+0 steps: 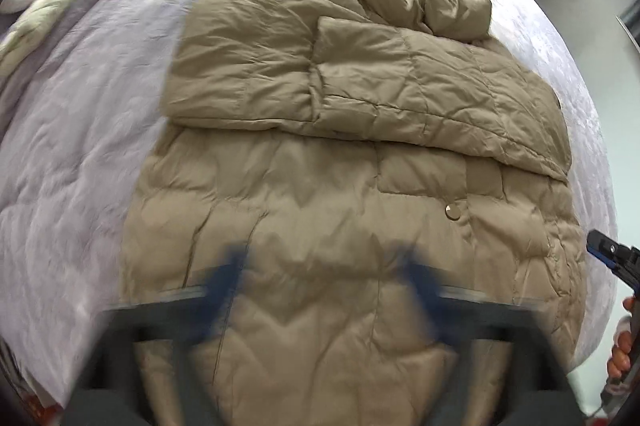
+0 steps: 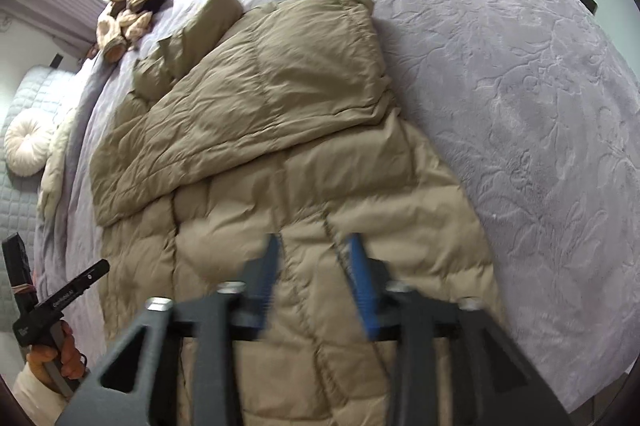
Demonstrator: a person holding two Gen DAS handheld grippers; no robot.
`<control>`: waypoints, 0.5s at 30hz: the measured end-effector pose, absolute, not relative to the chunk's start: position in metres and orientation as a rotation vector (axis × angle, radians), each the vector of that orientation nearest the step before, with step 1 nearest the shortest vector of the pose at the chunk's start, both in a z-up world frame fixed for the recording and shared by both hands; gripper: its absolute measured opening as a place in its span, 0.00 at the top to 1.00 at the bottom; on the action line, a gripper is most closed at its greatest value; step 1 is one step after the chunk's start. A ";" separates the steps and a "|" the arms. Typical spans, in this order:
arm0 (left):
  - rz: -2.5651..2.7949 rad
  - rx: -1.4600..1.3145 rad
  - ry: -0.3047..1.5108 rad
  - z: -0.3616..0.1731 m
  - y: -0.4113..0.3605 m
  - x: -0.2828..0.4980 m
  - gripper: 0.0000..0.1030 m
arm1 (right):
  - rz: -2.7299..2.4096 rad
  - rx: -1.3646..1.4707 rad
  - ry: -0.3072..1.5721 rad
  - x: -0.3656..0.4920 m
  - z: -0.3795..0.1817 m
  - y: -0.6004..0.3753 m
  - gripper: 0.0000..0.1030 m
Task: Fold large clothes
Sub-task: 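Release the jacket with both tools and smooth the folded sides flat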
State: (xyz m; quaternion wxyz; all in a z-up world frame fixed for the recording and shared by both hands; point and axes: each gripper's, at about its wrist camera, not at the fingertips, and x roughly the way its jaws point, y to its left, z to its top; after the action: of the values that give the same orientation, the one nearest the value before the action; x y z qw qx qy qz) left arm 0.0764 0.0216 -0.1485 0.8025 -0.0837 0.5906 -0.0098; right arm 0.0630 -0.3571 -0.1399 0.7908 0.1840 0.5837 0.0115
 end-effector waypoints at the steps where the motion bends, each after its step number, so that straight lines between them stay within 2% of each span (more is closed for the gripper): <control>1: -0.019 -0.180 1.251 -0.144 0.021 0.072 0.04 | 0.034 0.393 1.257 0.061 -0.137 -0.354 0.51; 3: -0.007 -0.187 1.264 -0.138 0.020 0.063 0.04 | 0.051 0.379 1.266 0.058 -0.131 -0.349 0.49; 8: 0.033 -0.186 1.271 -0.126 0.018 0.044 0.03 | 0.075 0.367 1.267 0.048 -0.117 -0.341 0.34; 10: 0.046 -0.183 1.269 -0.121 0.018 0.037 0.03 | 0.081 0.361 1.255 0.044 -0.111 -0.339 0.17; 15: 0.064 -0.191 1.284 -0.116 0.017 0.024 0.03 | 0.076 0.333 1.222 0.034 -0.097 -0.336 0.12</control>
State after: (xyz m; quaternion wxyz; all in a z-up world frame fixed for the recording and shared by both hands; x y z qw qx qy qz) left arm 0.0241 0.0171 -0.1161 0.7962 -0.0892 0.5977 0.0299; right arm 0.0337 -0.3356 -0.0975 0.8055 0.1555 0.5707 0.0355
